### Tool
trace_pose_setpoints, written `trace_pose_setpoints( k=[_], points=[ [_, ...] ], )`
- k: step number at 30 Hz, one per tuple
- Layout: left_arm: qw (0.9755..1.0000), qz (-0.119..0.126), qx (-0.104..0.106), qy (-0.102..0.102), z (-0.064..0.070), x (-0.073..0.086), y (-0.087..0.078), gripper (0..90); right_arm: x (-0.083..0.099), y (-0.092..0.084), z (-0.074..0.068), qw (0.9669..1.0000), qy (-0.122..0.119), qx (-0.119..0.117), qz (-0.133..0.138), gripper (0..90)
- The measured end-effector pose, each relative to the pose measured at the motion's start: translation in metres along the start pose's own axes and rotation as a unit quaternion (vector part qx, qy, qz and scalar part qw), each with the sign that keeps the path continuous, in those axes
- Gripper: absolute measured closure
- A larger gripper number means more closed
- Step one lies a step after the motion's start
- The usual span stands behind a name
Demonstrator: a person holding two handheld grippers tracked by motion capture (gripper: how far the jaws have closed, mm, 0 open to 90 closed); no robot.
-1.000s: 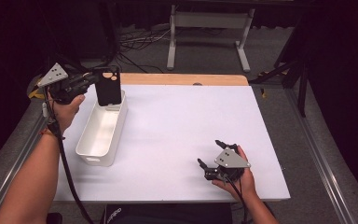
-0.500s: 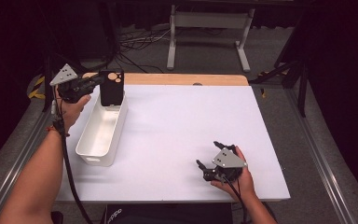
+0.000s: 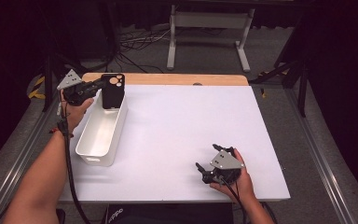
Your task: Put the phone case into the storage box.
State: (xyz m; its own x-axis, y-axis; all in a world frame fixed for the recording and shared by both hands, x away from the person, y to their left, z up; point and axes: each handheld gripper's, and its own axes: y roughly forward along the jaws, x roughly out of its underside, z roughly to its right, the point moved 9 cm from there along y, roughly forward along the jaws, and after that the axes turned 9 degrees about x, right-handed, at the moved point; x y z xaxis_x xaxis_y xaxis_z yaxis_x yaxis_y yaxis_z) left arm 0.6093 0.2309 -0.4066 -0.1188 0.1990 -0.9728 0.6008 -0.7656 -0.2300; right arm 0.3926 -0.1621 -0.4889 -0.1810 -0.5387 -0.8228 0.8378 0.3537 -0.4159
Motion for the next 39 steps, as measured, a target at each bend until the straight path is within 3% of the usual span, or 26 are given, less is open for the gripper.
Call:
trace_pose_setpoints(
  k=[12,23,29,35,37,39],
  points=[
    [1.0,-0.001,0.0,-0.008,-0.001,0.013,0.003,82.3,0.001,0.0,-0.003,0.9999,-0.008,-0.009,-0.001,14.5],
    [0.9996,-0.005,-0.022,-0.015,-0.009,0.018,0.0,80.9,0.001,0.001,-0.005,0.9998,-0.015,-0.016,-0.003,14.5],
    [0.9986,-0.035,-0.036,-0.015,-0.016,0.029,-0.001,78.5,0.001,0.0,-0.006,0.9997,-0.015,-0.018,-0.002,14.5],
    [0.9982,-0.036,-0.041,-0.025,-0.019,0.033,-0.001,77.8,0.0,0.0,-0.006,0.9997,-0.015,-0.018,-0.001,14.5],
    [0.9972,-0.052,-0.045,-0.028,-0.02,0.039,0.001,76.9,0.0,0.0,-0.006,0.9998,-0.012,-0.018,-0.001,14.5],
    [0.9972,-0.052,-0.047,-0.027,-0.021,0.04,0.001,75.7,0.0,0.0,-0.006,0.9997,-0.014,-0.019,-0.001,14.6]
  ],
)
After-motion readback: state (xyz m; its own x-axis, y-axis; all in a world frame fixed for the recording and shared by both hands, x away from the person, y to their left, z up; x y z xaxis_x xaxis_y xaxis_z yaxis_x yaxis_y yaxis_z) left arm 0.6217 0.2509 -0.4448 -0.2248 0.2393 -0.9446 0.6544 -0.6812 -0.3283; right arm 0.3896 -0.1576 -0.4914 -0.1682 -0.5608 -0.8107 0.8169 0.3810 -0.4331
